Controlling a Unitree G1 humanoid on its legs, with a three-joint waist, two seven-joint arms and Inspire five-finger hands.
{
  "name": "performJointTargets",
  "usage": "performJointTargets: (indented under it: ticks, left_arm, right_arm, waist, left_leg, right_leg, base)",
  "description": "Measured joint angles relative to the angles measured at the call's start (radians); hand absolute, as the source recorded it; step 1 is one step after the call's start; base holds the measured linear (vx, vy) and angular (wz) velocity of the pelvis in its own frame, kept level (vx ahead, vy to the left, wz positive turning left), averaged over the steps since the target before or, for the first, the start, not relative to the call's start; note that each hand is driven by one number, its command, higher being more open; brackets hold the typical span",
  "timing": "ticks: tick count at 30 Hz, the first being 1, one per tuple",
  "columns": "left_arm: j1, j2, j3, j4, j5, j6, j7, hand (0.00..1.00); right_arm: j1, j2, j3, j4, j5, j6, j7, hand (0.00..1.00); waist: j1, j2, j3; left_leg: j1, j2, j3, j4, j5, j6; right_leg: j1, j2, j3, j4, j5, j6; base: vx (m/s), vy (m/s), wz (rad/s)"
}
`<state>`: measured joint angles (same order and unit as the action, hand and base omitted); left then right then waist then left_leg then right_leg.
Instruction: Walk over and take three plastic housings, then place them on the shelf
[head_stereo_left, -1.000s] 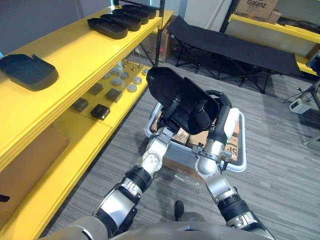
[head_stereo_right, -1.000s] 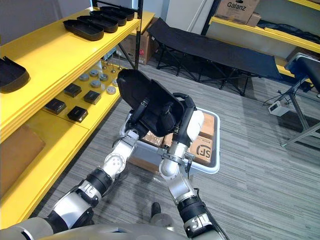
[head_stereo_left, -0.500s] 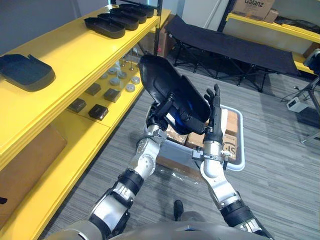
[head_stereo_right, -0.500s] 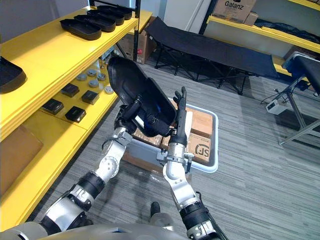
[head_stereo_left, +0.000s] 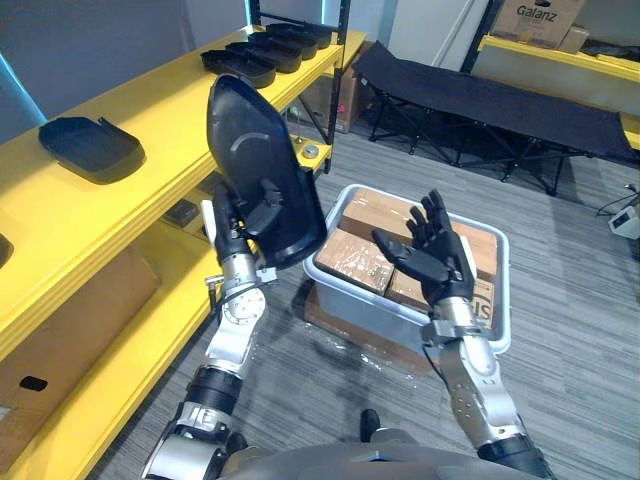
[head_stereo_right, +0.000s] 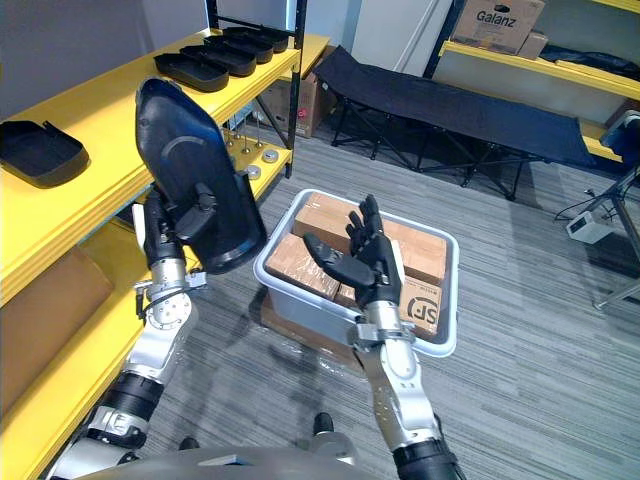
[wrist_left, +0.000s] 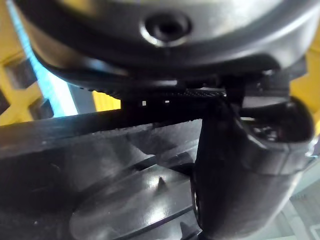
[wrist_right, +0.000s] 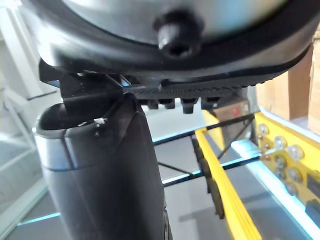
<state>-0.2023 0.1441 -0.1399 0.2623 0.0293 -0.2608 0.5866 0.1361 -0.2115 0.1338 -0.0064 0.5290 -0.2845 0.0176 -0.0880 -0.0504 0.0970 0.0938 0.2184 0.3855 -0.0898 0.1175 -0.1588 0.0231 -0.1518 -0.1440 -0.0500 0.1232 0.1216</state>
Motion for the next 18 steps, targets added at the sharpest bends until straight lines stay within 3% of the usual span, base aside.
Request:
performJointTargets:
  ticks: [5, 8, 12, 15, 18]
  left_arm:
    - [0.02, 0.025, -0.001, 0.0, 0.057, -0.011, 0.03, 0.0]
    - [0.059, 0.024, -0.002, 0.0, 0.056, -0.065, 0.017, 0.0]
    - [0.175, 0.022, 0.001, -0.11, 0.034, -0.07, -0.037, 0.0]
    - [0.285, 0.02, 0.033, -0.248, -0.014, -0.07, -0.095, 0.0]
    - [0.374, 0.011, 0.127, -0.381, -0.117, -0.076, -0.194, 0.0]
  right_arm:
    - [0.047, -0.022, -0.031, -0.006, 0.007, 0.049, 0.069, 1.0]
    - [0.047, -0.023, -0.031, -0.003, -0.013, 0.06, 0.091, 1.0]
    - [0.043, -0.031, -0.056, 0.016, -0.016, 0.06, 0.073, 1.0]
    - [0.035, -0.031, -0.073, 0.052, -0.052, 0.06, 0.028, 1.0]
    - [0.011, -0.03, -0.066, 0.072, -0.053, 0.059, 0.0, 1.0]
  waist:
    - [-0.003, 0.011, -0.007]
    - [-0.014, 0.022, -0.014]
    - [-0.011, 0.037, -0.023]
    - [0.011, 0.045, -0.026]
    - [0.055, 0.055, -0.03]
  left_leg:
    - [0.001, 0.001, 0.022, 0.0, 0.0, 0.0]
    - [0.0, 0.001, 0.026, 0.0, 0.001, 0.001]
    - [-0.019, 0.001, -0.006, 0.001, 0.002, 0.003]
    - [-0.039, -0.001, -0.06, 0.001, 0.007, 0.004]
    - [-0.066, -0.003, -0.13, 0.001, 0.015, 0.006]
  right_leg:
    - [-0.016, 0.002, 0.02, 0.002, 0.001, 0.0]
    - [-0.022, 0.002, 0.025, 0.001, 0.003, 0.001]
    - [-0.019, 0.0, -0.006, -0.004, 0.009, 0.002]
    - [0.003, -0.004, -0.062, -0.006, 0.003, 0.002]
    - [0.027, -0.006, -0.131, -0.006, -0.012, 0.001]
  base:
    - [0.0, -0.002, -0.13]
    - [0.02, -0.004, -0.09]
    - [0.03, -0.005, 0.19]
    - [0.03, -0.004, 0.55]
    - [0.01, -0.006, 0.58]
